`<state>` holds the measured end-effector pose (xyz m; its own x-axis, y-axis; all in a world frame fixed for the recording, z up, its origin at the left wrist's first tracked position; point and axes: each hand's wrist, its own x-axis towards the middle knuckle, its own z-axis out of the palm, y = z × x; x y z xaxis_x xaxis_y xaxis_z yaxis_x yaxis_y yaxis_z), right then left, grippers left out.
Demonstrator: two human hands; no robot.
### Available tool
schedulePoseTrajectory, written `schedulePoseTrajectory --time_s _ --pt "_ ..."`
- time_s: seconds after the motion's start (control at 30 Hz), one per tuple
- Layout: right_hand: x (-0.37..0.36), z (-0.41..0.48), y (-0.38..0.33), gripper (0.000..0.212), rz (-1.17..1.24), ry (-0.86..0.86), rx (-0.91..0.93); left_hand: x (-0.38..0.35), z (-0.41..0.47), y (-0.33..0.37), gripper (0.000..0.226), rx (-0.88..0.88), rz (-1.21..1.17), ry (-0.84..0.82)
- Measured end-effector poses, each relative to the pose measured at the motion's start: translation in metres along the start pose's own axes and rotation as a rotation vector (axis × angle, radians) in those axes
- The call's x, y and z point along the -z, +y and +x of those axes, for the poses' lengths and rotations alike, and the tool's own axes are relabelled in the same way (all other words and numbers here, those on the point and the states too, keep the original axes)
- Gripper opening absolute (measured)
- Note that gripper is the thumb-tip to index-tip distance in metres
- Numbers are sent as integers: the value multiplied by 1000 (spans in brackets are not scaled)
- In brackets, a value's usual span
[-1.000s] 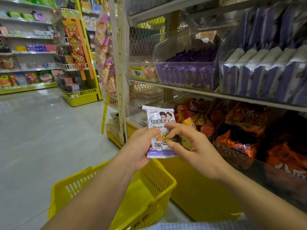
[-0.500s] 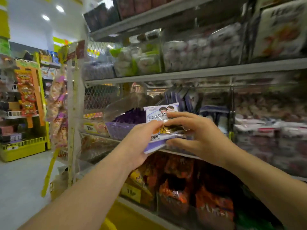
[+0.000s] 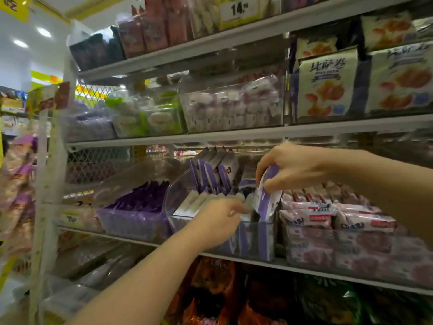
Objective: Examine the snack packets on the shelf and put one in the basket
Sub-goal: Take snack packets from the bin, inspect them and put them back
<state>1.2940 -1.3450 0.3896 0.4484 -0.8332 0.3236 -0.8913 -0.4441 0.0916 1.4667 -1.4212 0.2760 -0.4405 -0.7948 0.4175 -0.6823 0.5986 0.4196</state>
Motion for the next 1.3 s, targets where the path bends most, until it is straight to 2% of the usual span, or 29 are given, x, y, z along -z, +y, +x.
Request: schedulePoseTrajectory --time_s 0.1,0.2,0.33,0.5,0.63,0.77,0.93,1.1,1.3 --pt "-1 12 3 37 -21 -42 3 -8 3 -4 34 -95 120 -66" --pt "1 24 3 30 -5 -88 -2 -11 2 -14 42 -206 210 -37" --pt "6 39 -1 32 28 -168 -9 -10 0 -28 38 -315 258 -8" --pt "-5 58 -8 37 -39 -281 -41 -9 -2 -33 25 -335 224 7" --pt "-32 66 0 49 -135 -302 -86 -7 -1 -35 38 -350 239 5" --pt "-37 66 10 64 -139 -274 -120 -8 -1 -38 39 -345 243 0" --pt "-45 68 14 56 -169 -261 -139 -9 -1 -37 41 -336 252 4" --pt "-48 69 19 56 -181 -239 -137 -9 -4 -37 42 -331 220 22" --pt "-57 70 18 48 -214 -255 -118 -7 -6 -30 35 -312 246 0"
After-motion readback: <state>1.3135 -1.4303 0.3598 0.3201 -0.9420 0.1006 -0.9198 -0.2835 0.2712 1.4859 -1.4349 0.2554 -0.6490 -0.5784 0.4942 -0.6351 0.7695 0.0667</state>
